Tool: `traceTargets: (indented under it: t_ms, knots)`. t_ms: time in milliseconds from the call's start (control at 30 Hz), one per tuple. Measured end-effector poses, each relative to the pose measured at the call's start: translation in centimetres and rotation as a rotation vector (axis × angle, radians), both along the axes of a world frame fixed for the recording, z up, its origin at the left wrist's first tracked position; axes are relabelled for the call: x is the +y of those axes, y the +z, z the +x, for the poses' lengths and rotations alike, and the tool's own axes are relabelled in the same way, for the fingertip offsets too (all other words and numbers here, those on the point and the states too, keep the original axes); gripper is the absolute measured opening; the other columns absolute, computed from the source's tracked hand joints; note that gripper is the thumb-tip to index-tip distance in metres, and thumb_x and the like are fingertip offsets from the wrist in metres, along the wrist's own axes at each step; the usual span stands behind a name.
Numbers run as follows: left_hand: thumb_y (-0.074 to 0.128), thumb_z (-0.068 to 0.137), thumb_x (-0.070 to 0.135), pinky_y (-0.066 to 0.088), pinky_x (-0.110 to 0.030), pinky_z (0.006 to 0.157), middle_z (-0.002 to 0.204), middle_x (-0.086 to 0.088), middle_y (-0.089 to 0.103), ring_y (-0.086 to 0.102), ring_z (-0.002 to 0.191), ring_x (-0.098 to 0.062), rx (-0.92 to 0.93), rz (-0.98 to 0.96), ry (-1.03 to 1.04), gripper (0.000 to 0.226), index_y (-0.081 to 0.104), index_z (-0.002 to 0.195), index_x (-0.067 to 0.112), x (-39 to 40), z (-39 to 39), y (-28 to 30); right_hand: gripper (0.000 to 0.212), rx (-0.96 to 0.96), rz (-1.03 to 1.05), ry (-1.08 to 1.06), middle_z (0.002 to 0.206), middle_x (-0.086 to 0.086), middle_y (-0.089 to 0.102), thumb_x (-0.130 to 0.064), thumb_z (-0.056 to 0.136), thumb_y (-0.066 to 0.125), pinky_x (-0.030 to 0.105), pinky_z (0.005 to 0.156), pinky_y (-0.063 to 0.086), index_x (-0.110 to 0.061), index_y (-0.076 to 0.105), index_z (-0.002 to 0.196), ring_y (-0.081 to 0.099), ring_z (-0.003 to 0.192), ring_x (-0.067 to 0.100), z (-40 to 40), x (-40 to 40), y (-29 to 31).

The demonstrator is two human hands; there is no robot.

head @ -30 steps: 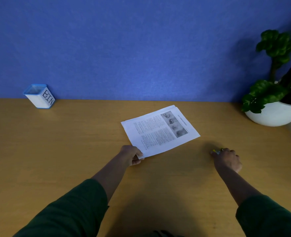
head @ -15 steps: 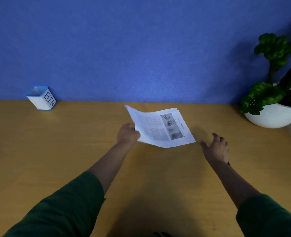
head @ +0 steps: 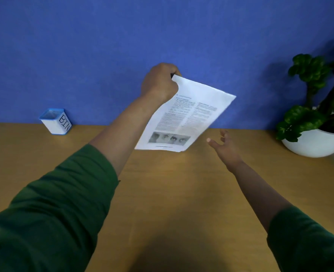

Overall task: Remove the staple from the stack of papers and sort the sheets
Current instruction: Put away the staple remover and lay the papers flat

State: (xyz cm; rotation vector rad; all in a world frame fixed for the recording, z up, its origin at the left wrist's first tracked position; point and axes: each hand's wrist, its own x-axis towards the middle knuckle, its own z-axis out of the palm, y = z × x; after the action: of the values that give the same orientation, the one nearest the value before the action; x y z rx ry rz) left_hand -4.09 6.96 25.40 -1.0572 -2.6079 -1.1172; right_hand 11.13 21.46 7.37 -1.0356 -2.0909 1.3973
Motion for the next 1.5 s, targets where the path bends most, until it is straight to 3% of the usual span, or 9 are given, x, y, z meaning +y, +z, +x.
traceTargets:
  t_ms: [133, 300, 433, 533, 633, 767, 933, 1133, 1500]
  knots:
    - [0.052, 0.080, 0.001, 0.055, -0.035, 0.078, 0.086, 0.007, 0.066, 0.064, 0.086, -0.018, -0.044, 0.069, -0.055, 0.026, 0.068, 0.085, 0.021, 0.1, -0.1, 0.2, 0.076, 0.058, -0.091, 0.012, 0.148, 0.002, 0.037, -0.031, 0.082, 0.069, 0.034, 0.100, 0.036, -0.015, 0.028, 0.145, 0.036, 0.135, 0.020, 0.4, 0.1, 0.1]
    - [0.055, 0.080, -0.004, 0.048, -0.031, 0.070, 0.069, 0.008, 0.059, 0.055, 0.073, -0.016, -0.224, 0.215, -0.122, 0.023, 0.063, 0.079, 0.017, -0.2, -0.2, -0.4, 0.040, 0.154, -0.262, 0.159, 0.121, 0.002, 0.065, -0.019, 0.081, 0.071, 0.032, 0.088, 0.051, -0.020, 0.058, 0.119, 0.061, 0.110, 0.019, 1.9, -0.5, -1.1]
    - [0.054, 0.083, -0.008, 0.043, -0.027, 0.064, 0.072, -0.001, 0.057, 0.054, 0.074, -0.019, -0.420, 0.310, -0.148, 0.025, 0.059, 0.074, 0.015, -0.4, -0.3, -1.6, 0.029, 0.178, -0.398, 0.128, 0.119, 0.006, 0.067, -0.016, 0.083, 0.068, 0.044, 0.095, 0.051, -0.020, 0.063, 0.112, 0.065, 0.104, 0.023, 3.0, -0.8, -2.3]
    - [0.054, 0.085, -0.008, 0.044, -0.024, 0.059, 0.074, -0.001, 0.058, 0.054, 0.066, -0.014, -0.557, 0.361, -0.134, 0.030, 0.055, 0.069, 0.018, -0.5, -0.8, -2.9, 0.022, 0.190, -0.445, 0.091, 0.116, 0.010, 0.068, -0.015, 0.085, 0.065, 0.041, 0.086, 0.054, -0.020, 0.065, 0.106, 0.068, 0.095, 0.023, 3.9, -1.0, -2.9]
    - [0.059, 0.087, 0.002, 0.049, -0.024, 0.060, 0.080, 0.001, 0.061, 0.059, 0.067, -0.011, -0.718, 0.389, -0.076, 0.016, 0.056, 0.083, 0.017, -0.4, -1.3, -4.7, 0.023, 0.190, -0.461, 0.058, 0.115, 0.016, 0.067, -0.011, 0.087, 0.062, 0.045, 0.087, 0.054, -0.010, 0.064, 0.110, 0.067, 0.096, 0.030, 4.7, -0.7, -2.8]
    - [0.060, 0.090, 0.020, 0.048, -0.024, 0.056, 0.087, -0.002, 0.061, 0.057, 0.070, -0.014, -0.994, 0.326, -0.049, 0.020, 0.049, 0.107, 0.017, -0.9, -1.2, -9.3, 0.032, 0.148, -0.461, 0.022, 0.117, 0.022, 0.065, -0.008, 0.088, 0.060, 0.054, 0.096, 0.048, 0.002, 0.059, 0.119, 0.062, 0.107, 0.039, 5.6, 0.1, -2.8]
    - [0.062, 0.088, 0.031, 0.048, -0.028, 0.069, 0.084, -0.002, 0.071, 0.064, 0.073, -0.017, -1.173, 0.062, -0.095, 0.015, 0.067, 0.088, 0.017, -2.4, 2.3, -17.3, 0.026, 0.078, -0.433, -0.031, 0.112, 0.022, 0.067, -0.007, 0.087, 0.061, 0.048, 0.090, 0.052, 0.002, 0.063, 0.111, 0.065, 0.098, 0.037, 6.5, 1.7, -3.3]
    - [0.062, 0.089, 0.016, 0.050, -0.042, 0.090, 0.115, -0.017, 0.066, 0.063, 0.103, -0.033, -1.243, 0.021, -0.037, 0.029, 0.060, 0.115, 0.005, -2.4, 5.8, -22.0, 0.025, -0.050, -0.426, -0.087, 0.108, 0.024, 0.067, -0.006, 0.083, 0.066, 0.043, 0.084, 0.053, 0.003, 0.064, 0.107, 0.065, 0.090, 0.034, 6.7, 3.9, -5.3]
    - [0.051, 0.090, -0.007, 0.047, -0.046, 0.094, 0.125, -0.024, 0.059, 0.059, 0.107, -0.036, -1.268, 0.042, 0.178, 0.036, 0.053, 0.125, -0.005, -0.3, 8.3, -23.8, 0.027, -0.203, -0.395, -0.050, 0.108, 0.020, 0.067, -0.008, 0.083, 0.067, 0.035, 0.075, 0.052, 0.003, 0.064, 0.108, 0.064, 0.085, 0.032, 6.0, 5.8, -6.6]
